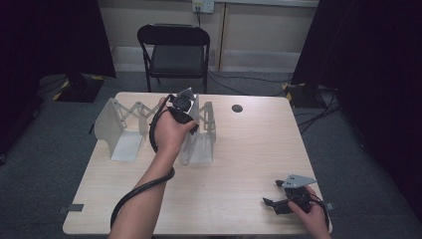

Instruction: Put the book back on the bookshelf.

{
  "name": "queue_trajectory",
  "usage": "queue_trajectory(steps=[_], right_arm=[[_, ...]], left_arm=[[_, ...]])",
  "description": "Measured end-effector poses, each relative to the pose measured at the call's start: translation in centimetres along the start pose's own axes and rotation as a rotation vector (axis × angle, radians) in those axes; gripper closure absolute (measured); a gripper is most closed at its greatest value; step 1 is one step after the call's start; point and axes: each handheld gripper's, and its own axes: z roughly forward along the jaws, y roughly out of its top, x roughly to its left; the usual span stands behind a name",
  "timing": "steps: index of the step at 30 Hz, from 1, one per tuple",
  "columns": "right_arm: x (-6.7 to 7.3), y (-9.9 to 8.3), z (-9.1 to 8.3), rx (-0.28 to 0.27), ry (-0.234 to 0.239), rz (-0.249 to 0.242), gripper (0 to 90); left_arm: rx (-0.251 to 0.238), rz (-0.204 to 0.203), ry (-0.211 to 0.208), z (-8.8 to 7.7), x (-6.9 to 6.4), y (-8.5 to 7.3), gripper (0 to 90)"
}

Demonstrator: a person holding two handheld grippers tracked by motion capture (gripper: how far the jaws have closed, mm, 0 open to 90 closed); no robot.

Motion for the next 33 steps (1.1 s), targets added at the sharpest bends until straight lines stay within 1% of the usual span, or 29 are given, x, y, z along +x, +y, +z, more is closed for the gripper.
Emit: queue_trajectory(steps=[2,4,5,6,7,8,9,10,11,12,13,14,15,16,17,18,20,22,25,26,27,28,29,30,33], right_arm=[[0.0,0.0,0.0,0.0,0.0,0.0,13.8],[0.0,0.0,0.0,0.0,0.0,0.0,13.7],[0.0,0.0,0.0,0.0,0.0,0.0,13.7],[0.0,0.0,0.0,0.001,-0.001,0.0,13.7],[0.0,0.0,0.0,0.0,-0.002,0.0,13.7],[0.0,0.0,0.0,0.0,-0.002,0.0,13.7],[0.0,0.0,0.0,0.0,-0.002,0.0,13.7],[0.0,0.0,0.0,0.0,-0.002,0.0,13.6],[0.0,0.0,0.0,0.0,-0.002,0.0,13.6],[0.0,0.0,0.0,0.0,-0.001,0.001,13.6],[0.0,0.0,0.0,0.0,-0.001,0.001,13.6],[0.0,0.0,0.0,0.0,-0.001,0.001,13.5],[0.0,0.0,0.0,0.0,-0.001,0.001,13.5],[0.0,0.0,0.0,0.0,0.0,0.0,13.5],[0.0,0.0,0.0,0.001,0.001,-0.001,13.4],[0.0,0.0,0.0,0.001,0.002,-0.001,13.4],[0.0,0.0,0.0,0.003,0.002,-0.001,13.3],[0.0,0.0,0.0,0.004,0.003,-0.001,13.2],[0.0,0.0,0.0,0.004,0.003,-0.001,13.2],[0.0,0.0,0.0,0.003,0.003,-0.002,13.2],[0.0,0.0,0.0,0.003,0.003,-0.002,13.2],[0.0,0.0,0.0,0.004,0.003,-0.002,13.2],[0.0,0.0,0.0,0.004,0.003,-0.002,13.2],[0.0,0.0,0.0,0.003,0.003,-0.003,13.2],[0.0,0.0,0.0,0.003,0.003,-0.003,13.2]], left_arm=[[-0.002,-0.007,-0.005,-0.2,-0.1,-0.5,38.0],[-0.005,-0.004,-0.004,-0.2,0.0,-0.7,38.6],[-0.003,-0.013,-0.006,-0.2,-0.1,-0.8,38.6],[0.002,-0.006,0.021,-0.3,-0.2,-0.8,42.1],[0.006,-0.02,0.025,-0.3,-0.2,-0.8,47.5],[0.014,-0.051,0.029,-0.4,-0.3,-0.7,48.3],[0.014,-0.051,0.029,-0.4,-0.3,-0.7,48.9],[0.025,-0.074,0.036,-0.4,-0.5,-0.5,49.4],[0.025,-0.074,0.036,-0.4,-0.5,-0.5,49.8],[0.03,-0.077,0.044,-0.4,-0.8,-0.3,50.0],[0.03,-0.077,0.044,-0.4,-0.8,-0.3,50.1],[0.039,-0.078,0.049,-0.4,-1.2,-0.1,50.1],[0.039,-0.078,0.049,-0.4,-1.2,-0.1,50.1],[0.039,-0.085,0.054,-0.4,-1.4,0.0,50.1],[0.047,-0.076,0.055,-0.4,-1.4,0.2,50.1],[0.053,-0.09,0.058,-0.4,-1.7,0.4,50.0],[0.057,-0.095,0.059,-0.4,-1.8,0.5,49.9],[0.067,-0.116,0.057,-0.5,-2.2,0.9,49.7],[0.073,-0.122,0.049,-0.7,-2.3,1.1,48.4],[0.056,-0.134,0.018,-1.2,-2.4,1.2,47.4],[0.056,-0.134,0.018,-1.2,-2.4,1.2,46.6],[0.034,-0.131,0.0,-1.7,-2.5,1.3,45.7],[0.034,-0.131,0.0,-1.7,-2.5,1.3,45.2],[0.029,-0.119,0.014,-1.9,-2.7,1.3,45.3],[0.02,-0.117,0.014,-1.9,-2.8,1.2,44.6]])
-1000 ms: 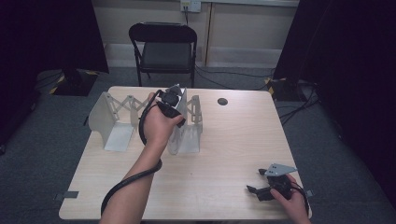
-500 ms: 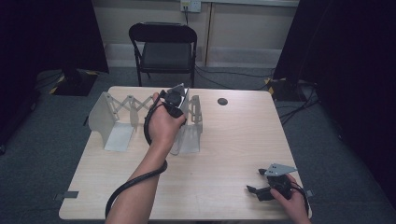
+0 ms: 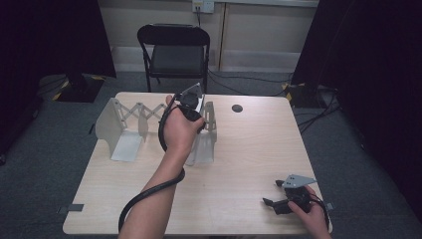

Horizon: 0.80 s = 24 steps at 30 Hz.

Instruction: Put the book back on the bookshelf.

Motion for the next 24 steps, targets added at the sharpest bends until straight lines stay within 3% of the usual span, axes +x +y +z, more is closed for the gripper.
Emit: queue_trajectory(steps=[2,3,4,7,9,14,17,19,24], right_arm=[[0.0,0.0,0.0,0.0,0.0,0.0,13.2],[0.0,0.0,0.0,0.0,0.0,0.0,13.2],[0.0,0.0,0.0,0.0,0.0,0.0,13.2],[0.0,0.0,0.0,-0.001,-0.001,0.0,13.1],[0.0,0.0,0.0,-0.001,-0.001,0.0,13.2],[0.0,0.0,0.0,-0.002,-0.001,0.001,13.1],[0.0,0.0,0.0,-0.003,-0.002,0.001,13.1],[0.0,0.0,0.0,-0.003,-0.002,0.002,13.1],[0.0,0.0,0.0,-0.002,-0.001,0.002,13.1]], left_arm=[[-0.013,0.014,-0.01,0.0,0.0,-0.2,43.5],[-0.018,0.048,-0.006,0.0,-0.1,-0.5,42.8],[-0.018,0.048,-0.006,0.0,-0.1,-0.5,42.2],[-0.045,0.104,-0.026,0.1,-0.2,-1.5,41.2],[-0.065,0.119,-0.046,0.4,-0.2,-2.1,40.1],[-0.084,0.159,-0.049,1.1,-0.2,-3.0,40.4],[-0.088,0.153,-0.036,1.1,-0.2,-3.2,42.1],[-0.065,0.143,0.017,0.8,-0.5,-3.0,46.2],[-0.051,0.104,0.013,0.7,-0.4,-2.8,47.6]])
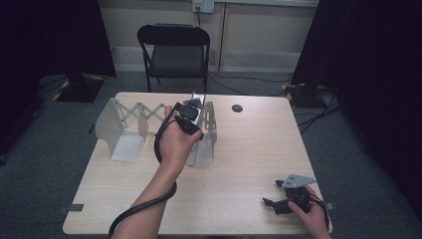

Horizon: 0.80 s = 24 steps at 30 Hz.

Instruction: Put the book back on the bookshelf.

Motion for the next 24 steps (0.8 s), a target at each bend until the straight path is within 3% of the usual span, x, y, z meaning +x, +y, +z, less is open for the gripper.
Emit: queue_trajectory(steps=[6,8,9,14,24], right_arm=[[0.0,0.0,0.0,0.001,0.0,0.0,13.1],[0.0,0.0,0.0,0.001,0.0,0.0,13.0],[0.0,0.0,0.0,0.0,0.001,0.0,13.1],[0.0,0.0,0.0,-0.001,0.0,0.0,13.1],[0.0,0.0,0.0,-0.001,0.0,0.0,13.0]], left_arm=[[0.006,-0.047,-0.027,0.0,-0.1,0.3,46.4],[0.012,-0.064,-0.047,0.0,-0.1,0.3,44.0],[-0.003,-0.078,-0.088,0.0,0.1,0.2,42.9],[-0.018,-0.052,-0.07,-0.2,0.1,-0.2,43.3],[-0.049,-0.03,-0.115,-0.4,0.9,-1.1,41.4]])
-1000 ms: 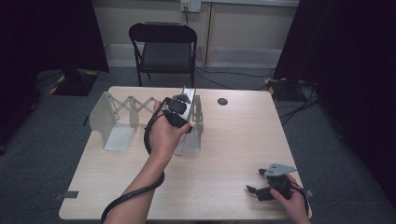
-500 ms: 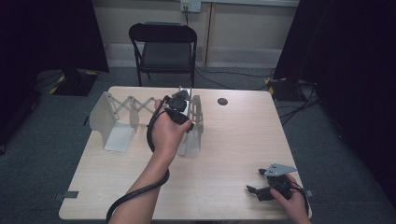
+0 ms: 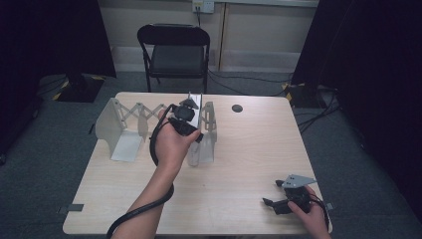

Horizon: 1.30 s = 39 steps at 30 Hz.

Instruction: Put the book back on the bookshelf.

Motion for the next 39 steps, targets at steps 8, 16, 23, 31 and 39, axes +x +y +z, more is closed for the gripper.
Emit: queue_trajectory(steps=[8,16,23,31,39], right_arm=[[0.0,0.0,0.0,0.0,0.0,0.0,13.0],[0.0,0.0,0.0,0.0,-0.001,0.002,13.1],[0.0,0.0,0.0,0.0,-0.001,0.002,13.1],[0.0,0.0,0.0,0.0,0.0,0.0,13.0],[0.0,0.0,0.0,0.001,0.0,0.0,13.1]], left_arm=[[-0.01,0.014,-0.011,0.0,0.2,-0.6,37.1],[-0.012,0.037,-0.018,0.0,0.8,-1.3,33.5],[-0.015,0.05,-0.023,-0.1,1.3,-1.8,31.2],[-0.016,0.061,-0.025,-0.2,1.4,-2.2,27.4],[-0.013,0.058,-0.039,-0.2,1.6,-2.8,26.4]])
